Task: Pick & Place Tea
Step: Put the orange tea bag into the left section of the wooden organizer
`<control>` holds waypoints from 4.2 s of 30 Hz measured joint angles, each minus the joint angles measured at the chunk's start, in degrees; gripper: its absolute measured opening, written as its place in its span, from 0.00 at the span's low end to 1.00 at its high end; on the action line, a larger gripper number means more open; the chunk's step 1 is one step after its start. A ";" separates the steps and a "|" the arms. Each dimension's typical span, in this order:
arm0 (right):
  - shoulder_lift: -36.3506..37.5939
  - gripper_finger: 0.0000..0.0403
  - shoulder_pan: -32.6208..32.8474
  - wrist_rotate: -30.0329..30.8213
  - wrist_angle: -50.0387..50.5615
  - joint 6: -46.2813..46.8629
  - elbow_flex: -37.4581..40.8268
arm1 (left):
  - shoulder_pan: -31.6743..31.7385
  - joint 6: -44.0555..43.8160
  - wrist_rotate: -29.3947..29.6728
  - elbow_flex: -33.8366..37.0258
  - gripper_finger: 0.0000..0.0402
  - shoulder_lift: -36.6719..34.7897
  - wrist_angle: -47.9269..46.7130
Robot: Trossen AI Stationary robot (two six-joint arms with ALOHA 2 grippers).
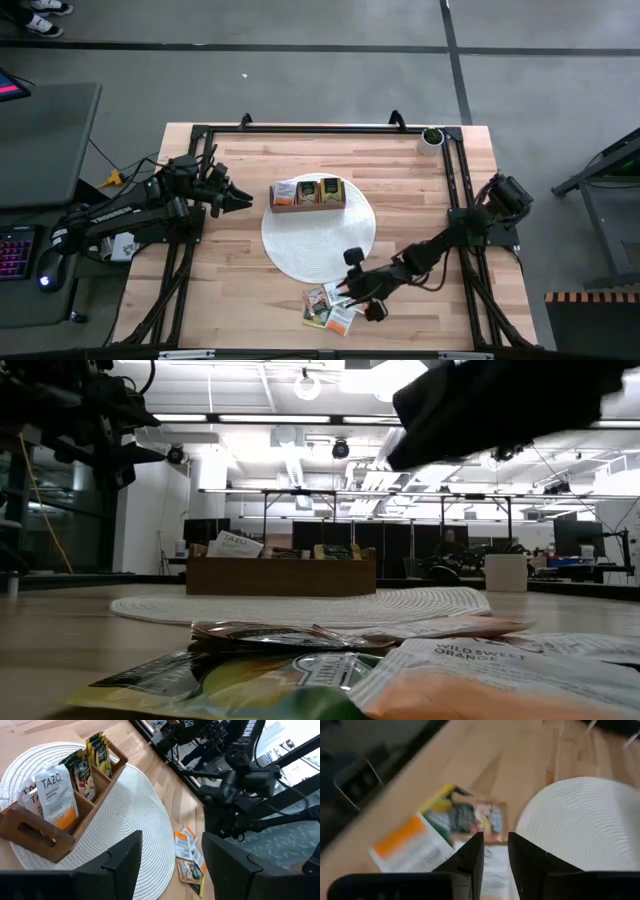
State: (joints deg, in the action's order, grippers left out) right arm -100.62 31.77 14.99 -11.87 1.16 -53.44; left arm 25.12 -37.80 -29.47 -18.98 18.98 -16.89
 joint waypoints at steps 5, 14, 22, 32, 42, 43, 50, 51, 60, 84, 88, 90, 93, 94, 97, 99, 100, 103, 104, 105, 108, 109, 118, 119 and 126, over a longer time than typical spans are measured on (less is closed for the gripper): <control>-1.10 0.22 0.30 -7.46 8.45 13.20 -2.92 | 0.00 0.01 -0.04 0.00 0.51 -0.02 0.00; -2.89 0.41 4.65 -11.77 12.47 35.07 -2.88 | 0.00 -0.02 -3.13 -0.01 0.51 0.00 -0.13; -2.89 0.61 8.91 -4.18 22.21 52.54 -2.90 | 0.00 0.57 -4.09 -0.01 0.51 0.00 -0.08; -3.33 0.63 7.86 -1.35 26.58 53.89 -2.88 | 0.00 2.73 -4.04 -0.01 0.51 0.00 -0.06; -8.51 0.63 8.21 0.90 23.60 54.03 -3.25 | 0.00 3.05 -4.10 -0.02 0.51 -0.02 -0.49; -8.68 0.62 8.21 1.11 23.53 54.10 -3.28 | 0.00 3.12 -4.10 -0.02 0.51 -0.01 -0.63; -8.96 0.52 7.38 1.23 24.96 54.26 -3.25 | 0.00 4.52 -3.98 -0.02 0.51 -0.02 -1.33; -8.97 0.49 7.32 1.09 25.07 54.36 -3.25 | 0.00 4.55 -3.95 -0.02 0.51 -0.02 -1.34; -9.20 0.24 7.12 -0.32 26.43 61.22 -3.25 | 0.00 4.57 -2.91 -0.02 0.51 0.00 -1.72; 0.58 0.00 9.08 -4.04 45.94 65.25 -2.41 | -0.01 2.56 -2.97 -0.02 0.51 0.00 -1.74; 4.90 0.00 9.74 0.98 54.48 67.55 -3.47 | 0.00 2.55 -2.99 -0.02 0.51 -0.02 -1.74; 6.66 0.00 9.33 5.51 57.93 67.93 -4.50 | 0.00 2.54 -2.97 -0.02 0.51 0.00 -1.72; 8.60 0.00 7.78 13.89 60.44 67.81 -6.28 | 0.00 2.00 -2.57 -0.02 0.51 -0.01 -1.70; 9.06 0.00 6.95 16.82 60.50 67.36 -7.06 | 0.00 1.36 -2.32 -0.02 0.51 0.00 -1.51; 8.93 0.00 3.76 25.66 59.81 62.68 -9.69 | -0.02 -0.20 -1.76 -0.02 0.51 0.02 0.69; 8.47 0.00 0.87 31.36 56.11 56.85 -11.25 | 0.00 -1.11 -1.42 -0.02 0.51 0.02 2.53; 8.39 0.00 -0.67 33.66 53.18 53.25 -11.88 | 0.00 -1.47 -1.09 -0.02 0.51 0.02 3.55; 8.34 0.00 -5.57 37.40 41.62 40.22 -12.80 | 0.00 -2.68 -0.06 -0.02 0.51 0.02 7.09; 8.31 0.00 -7.06 38.12 37.19 35.66 -12.82 | -0.02 -3.12 0.33 -0.02 0.51 0.02 8.24; 8.26 0.00 -8.49 38.66 32.80 31.31 -12.84 | -0.02 -3.63 0.60 -0.02 0.51 0.02 9.66; 8.26 0.00 -12.41 39.75 22.66 20.62 -12.84 | -0.02 -5.18 1.54 -0.02 0.51 0.02 14.09; 8.26 0.00 -13.63 39.72 19.74 18.13 -12.85 | -0.02 -5.82 1.88 -0.02 0.51 0.02 15.75; 8.26 0.00 -21.31 35.62 2.98 4.52 -12.93 | -0.02 -3.75 4.84 -0.09 0.51 4.62 29.85; 8.26 0.00 -21.79 35.39 2.28 4.39 -12.93 | 0.00 -2.02 4.90 -0.09 0.51 5.91 30.85; 8.26 0.00 -23.40 34.32 0.38 6.09 -12.93 | 0.00 12.24 8.85 -0.99 0.51 16.50 34.80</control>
State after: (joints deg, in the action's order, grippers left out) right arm -92.36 8.37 49.31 -11.49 7.25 -66.37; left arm 25.12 -25.56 -20.63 -19.97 35.48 17.91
